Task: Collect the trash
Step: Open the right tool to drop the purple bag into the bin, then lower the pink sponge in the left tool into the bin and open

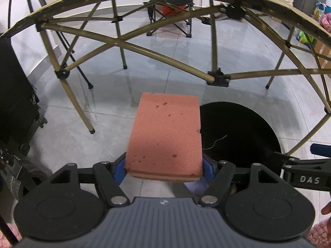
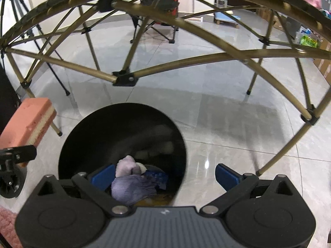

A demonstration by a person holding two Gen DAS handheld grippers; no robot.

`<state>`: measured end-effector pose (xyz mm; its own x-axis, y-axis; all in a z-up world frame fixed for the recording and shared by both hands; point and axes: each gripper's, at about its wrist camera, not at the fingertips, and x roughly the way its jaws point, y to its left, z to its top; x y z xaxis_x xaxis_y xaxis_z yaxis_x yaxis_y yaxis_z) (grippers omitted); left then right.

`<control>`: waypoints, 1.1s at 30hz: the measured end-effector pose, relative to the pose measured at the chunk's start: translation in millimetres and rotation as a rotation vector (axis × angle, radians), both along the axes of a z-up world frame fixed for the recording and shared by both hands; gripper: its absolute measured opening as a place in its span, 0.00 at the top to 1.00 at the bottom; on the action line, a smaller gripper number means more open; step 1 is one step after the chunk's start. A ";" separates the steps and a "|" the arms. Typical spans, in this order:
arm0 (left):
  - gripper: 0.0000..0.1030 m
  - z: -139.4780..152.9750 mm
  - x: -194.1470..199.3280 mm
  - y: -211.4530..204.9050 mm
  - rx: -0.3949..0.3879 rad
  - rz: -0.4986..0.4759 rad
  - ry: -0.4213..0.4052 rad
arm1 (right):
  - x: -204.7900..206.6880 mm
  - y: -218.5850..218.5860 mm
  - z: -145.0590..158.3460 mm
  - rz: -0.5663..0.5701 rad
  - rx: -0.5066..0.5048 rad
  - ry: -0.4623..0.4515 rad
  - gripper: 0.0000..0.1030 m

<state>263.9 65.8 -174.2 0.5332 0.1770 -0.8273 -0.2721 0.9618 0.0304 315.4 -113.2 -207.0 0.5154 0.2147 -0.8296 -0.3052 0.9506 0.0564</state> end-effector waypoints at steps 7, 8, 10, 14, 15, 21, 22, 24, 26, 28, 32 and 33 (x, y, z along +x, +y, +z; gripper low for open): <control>0.32 -6.2 14.6 -26.9 0.007 -0.043 0.020 | -1.9 -39.1 2.3 -0.077 0.020 -0.004 0.00; 0.32 -7.2 17.0 -32.0 0.009 -0.051 0.023 | -2.3 -44.2 2.2 -0.088 0.022 -0.004 0.00; 0.32 -9.1 20.6 -40.9 0.015 -0.065 0.029 | -3.2 -54.8 2.0 -0.108 0.026 -0.003 0.00; 0.32 -15.2 28.8 -57.2 0.023 -0.089 0.046 | -4.9 -76.0 -0.3 -0.145 0.034 0.002 0.00; 0.32 -17.3 31.2 -60.8 0.024 -0.093 0.051 | -5.4 -81.2 -0.6 -0.154 0.036 0.002 0.00; 0.32 -27.4 42.9 -80.6 0.037 -0.114 0.085 | -8.8 -106.2 -3.3 -0.199 0.040 0.003 0.00; 0.32 -28.9 44.5 -83.0 0.038 -0.116 0.092 | -9.5 -110.4 -4.1 -0.206 0.039 0.004 0.00; 0.32 -32.5 49.2 -87.7 0.036 -0.117 0.106 | -10.0 -117.5 -6.2 -0.221 0.037 0.007 0.00; 0.32 -34.3 53.3 -91.0 0.031 -0.117 0.115 | -10.6 -125.6 -8.8 -0.239 0.035 0.013 0.00; 0.32 -36.8 57.4 -94.5 0.029 -0.118 0.121 | -11.3 -132.4 -11.1 -0.256 0.034 0.017 0.00; 0.31 -41.0 60.9 -101.1 0.054 -0.108 0.123 | -12.7 -140.1 -14.3 -0.276 0.034 0.020 0.00; 0.30 -41.6 61.6 -102.0 0.066 -0.102 0.124 | -13.5 -141.4 -15.0 -0.279 0.033 0.020 0.00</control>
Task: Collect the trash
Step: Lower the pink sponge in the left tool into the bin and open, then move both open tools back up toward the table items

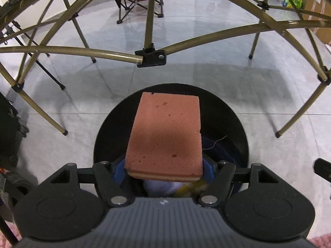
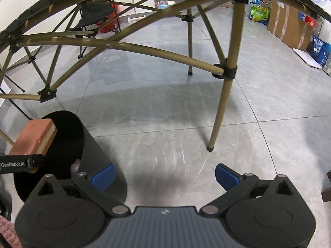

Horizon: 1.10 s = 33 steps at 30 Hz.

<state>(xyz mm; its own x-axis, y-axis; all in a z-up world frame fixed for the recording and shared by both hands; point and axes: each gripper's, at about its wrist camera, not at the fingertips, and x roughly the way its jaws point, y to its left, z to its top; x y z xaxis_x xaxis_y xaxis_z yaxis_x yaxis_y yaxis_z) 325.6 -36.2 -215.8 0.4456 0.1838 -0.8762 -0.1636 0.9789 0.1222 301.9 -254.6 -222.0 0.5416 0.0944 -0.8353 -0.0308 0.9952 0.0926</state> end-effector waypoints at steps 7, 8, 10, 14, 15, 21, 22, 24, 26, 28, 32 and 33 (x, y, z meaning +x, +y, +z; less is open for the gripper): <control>0.00 0.4 3.1 1.6 0.007 0.033 -0.012 | -2.2 -6.1 -1.4 -0.014 0.002 0.000 0.00; 0.00 -0.1 3.3 2.0 0.006 0.037 -0.008 | -2.6 -5.8 -1.2 -0.013 0.003 -0.001 0.00; 0.00 -0.7 3.5 2.6 0.002 0.040 -0.002 | -2.8 -5.1 -1.1 -0.010 0.002 -0.001 0.00; 0.00 0.6 2.3 3.6 -0.002 0.040 -0.005 | -2.9 -5.2 -1.1 -0.010 0.001 -0.002 0.00; 0.00 0.7 1.9 4.0 -0.003 0.041 -0.004 | -3.9 -5.3 -0.9 -0.010 0.001 -0.003 0.00; 0.00 4.1 -1.9 6.4 -0.012 0.042 -0.014 | -4.0 -4.7 1.2 -0.006 -0.004 -0.009 0.00; 0.00 5.4 -3.0 7.0 -0.016 0.043 -0.020 | -4.6 -5.4 1.9 -0.005 -0.001 -0.014 0.00; 0.00 10.4 -6.5 8.6 -0.028 0.045 -0.041 | -5.8 -5.6 3.5 -0.002 0.004 -0.025 0.00; 0.00 16.9 -10.4 10.2 -0.044 0.048 -0.064 | -7.2 -5.5 5.6 -0.001 0.004 -0.038 0.00; 0.00 24.9 -14.7 11.3 -0.059 0.049 -0.094 | -8.8 -5.3 9.0 0.001 0.001 -0.055 0.00; 0.00 45.6 -26.4 11.9 -0.073 0.052 -0.163 | -13.8 -4.5 19.5 0.005 0.005 -0.093 0.00; 0.00 50.9 -28.7 12.0 -0.073 0.054 -0.179 | -15.5 -3.5 23.4 0.009 0.009 -0.104 0.00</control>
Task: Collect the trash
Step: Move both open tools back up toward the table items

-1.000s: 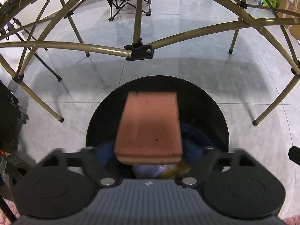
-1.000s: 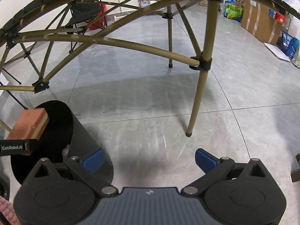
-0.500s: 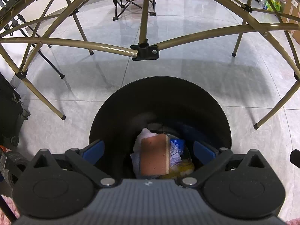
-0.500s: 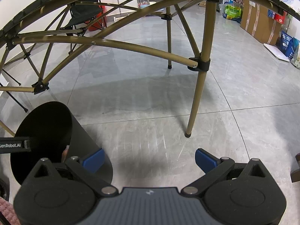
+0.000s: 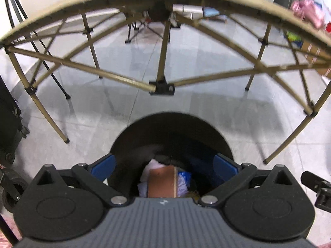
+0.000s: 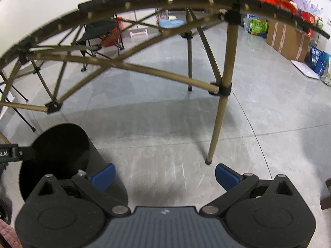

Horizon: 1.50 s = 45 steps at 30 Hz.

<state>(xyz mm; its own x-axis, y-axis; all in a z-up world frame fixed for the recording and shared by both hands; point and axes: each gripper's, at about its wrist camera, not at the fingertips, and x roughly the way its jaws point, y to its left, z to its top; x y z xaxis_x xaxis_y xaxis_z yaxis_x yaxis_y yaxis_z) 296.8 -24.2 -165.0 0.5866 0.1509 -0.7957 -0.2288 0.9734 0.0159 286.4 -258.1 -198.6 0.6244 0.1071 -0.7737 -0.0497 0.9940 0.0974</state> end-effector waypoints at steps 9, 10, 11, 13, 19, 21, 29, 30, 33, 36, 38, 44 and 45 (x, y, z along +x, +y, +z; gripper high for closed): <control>0.00 67.0 -24.0 -3.3 -0.027 -0.019 -0.163 | -14.1 9.3 61.3 0.054 0.014 -0.179 0.00; 0.00 73.0 -25.6 -4.2 -0.023 -0.023 -0.176 | -14.2 9.7 70.8 0.058 0.025 -0.202 0.00; 0.00 80.9 -26.9 -4.6 -0.018 -0.027 -0.192 | -14.1 9.6 79.0 0.061 0.038 -0.222 0.00; 0.00 94.1 -28.4 -3.3 -0.015 -0.033 -0.221 | -13.3 9.0 97.4 0.065 0.066 -0.269 0.00; 0.00 129.3 -22.0 0.0 -0.012 -0.026 -0.288 | 1.2 5.2 134.6 0.048 0.076 -0.414 0.00; 0.00 139.6 -17.2 0.2 -0.010 -0.022 -0.306 | 8.7 0.5 143.0 0.036 0.094 -0.446 0.00; 0.00 167.1 12.6 -1.8 -0.006 -0.032 -0.342 | 38.5 -11.0 165.6 0.013 0.143 -0.577 0.00; 0.00 169.3 17.0 -1.8 -0.003 -0.032 -0.344 | 42.5 -11.0 166.6 0.012 0.144 -0.589 0.00; 0.00 175.5 32.6 -2.1 0.012 -0.027 -0.346 | 56.0 -14.8 169.0 -0.009 0.168 -0.623 0.00; 0.00 178.5 47.1 -1.9 0.021 -0.022 -0.345 | 72.7 -19.3 169.1 -0.017 0.197 -0.618 0.00; 0.00 180.0 56.1 -1.8 0.029 -0.022 -0.345 | 89.8 -18.0 168.9 -0.027 0.183 -0.612 0.00; 0.00 181.0 88.7 0.5 0.052 -0.020 -0.334 | 140.8 -18.5 166.6 -0.089 0.111 -0.602 0.00; 0.00 180.8 93.3 1.0 0.054 -0.020 -0.333 | 149.3 -19.9 166.7 -0.101 0.104 -0.594 0.00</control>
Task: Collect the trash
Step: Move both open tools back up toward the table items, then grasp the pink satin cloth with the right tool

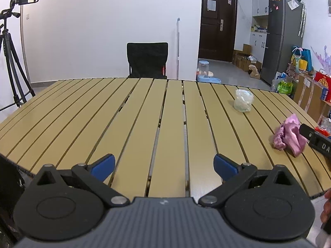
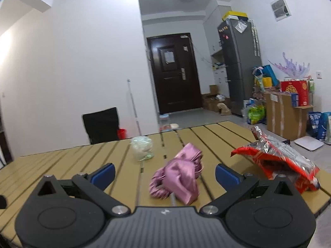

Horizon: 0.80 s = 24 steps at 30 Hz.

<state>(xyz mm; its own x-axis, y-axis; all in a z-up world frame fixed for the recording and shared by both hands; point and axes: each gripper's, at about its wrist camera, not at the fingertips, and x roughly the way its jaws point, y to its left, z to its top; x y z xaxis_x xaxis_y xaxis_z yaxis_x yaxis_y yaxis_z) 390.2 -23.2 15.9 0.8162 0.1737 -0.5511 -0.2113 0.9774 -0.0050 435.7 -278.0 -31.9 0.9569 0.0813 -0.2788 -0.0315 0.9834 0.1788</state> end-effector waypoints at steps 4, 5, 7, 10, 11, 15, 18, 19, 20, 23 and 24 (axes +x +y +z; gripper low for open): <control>0.00 -2.1 23.4 -0.7 0.004 -0.004 0.014 | 43.1 -7.4 -7.2 -0.048 -0.003 0.063 0.00; 0.00 -2.8 29.0 -2.4 0.002 -0.010 0.020 | 54.8 -7.9 -9.3 -0.050 -0.003 0.092 0.00; 0.00 -2.7 40.5 -5.9 0.003 -0.025 0.026 | 76.0 -7.7 -12.6 -0.053 0.009 0.150 0.00; 0.00 -1.7 56.6 -11.9 0.015 -0.046 0.030 | 99.4 -7.5 -14.8 -0.060 0.044 0.219 0.00; 0.00 -1.2 61.5 -14.3 0.019 -0.054 0.031 | 105.6 -7.1 -15.6 -0.062 0.055 0.240 0.00; 0.00 0.3 78.3 -23.7 0.036 -0.076 0.031 | 124.3 -2.1 -19.5 -0.066 0.067 0.297 0.09; 0.00 0.2 86.0 -28.0 0.036 -0.090 0.035 | 134.3 1.7 -24.5 -0.070 0.064 0.345 0.30; 0.00 0.7 88.2 -29.9 0.036 -0.095 0.035 | 136.5 3.3 -26.5 -0.064 0.061 0.353 0.35; 0.00 1.1 89.6 -31.1 0.037 -0.098 0.034 | 139.2 4.5 -28.8 -0.060 0.058 0.361 0.38; 0.00 2.6 92.4 -32.9 0.034 -0.109 0.029 | 142.4 11.2 -32.4 -0.069 0.011 0.359 0.52; 0.00 3.1 93.1 -33.6 0.033 -0.112 0.028 | 142.5 11.2 -32.9 -0.060 0.013 0.352 0.58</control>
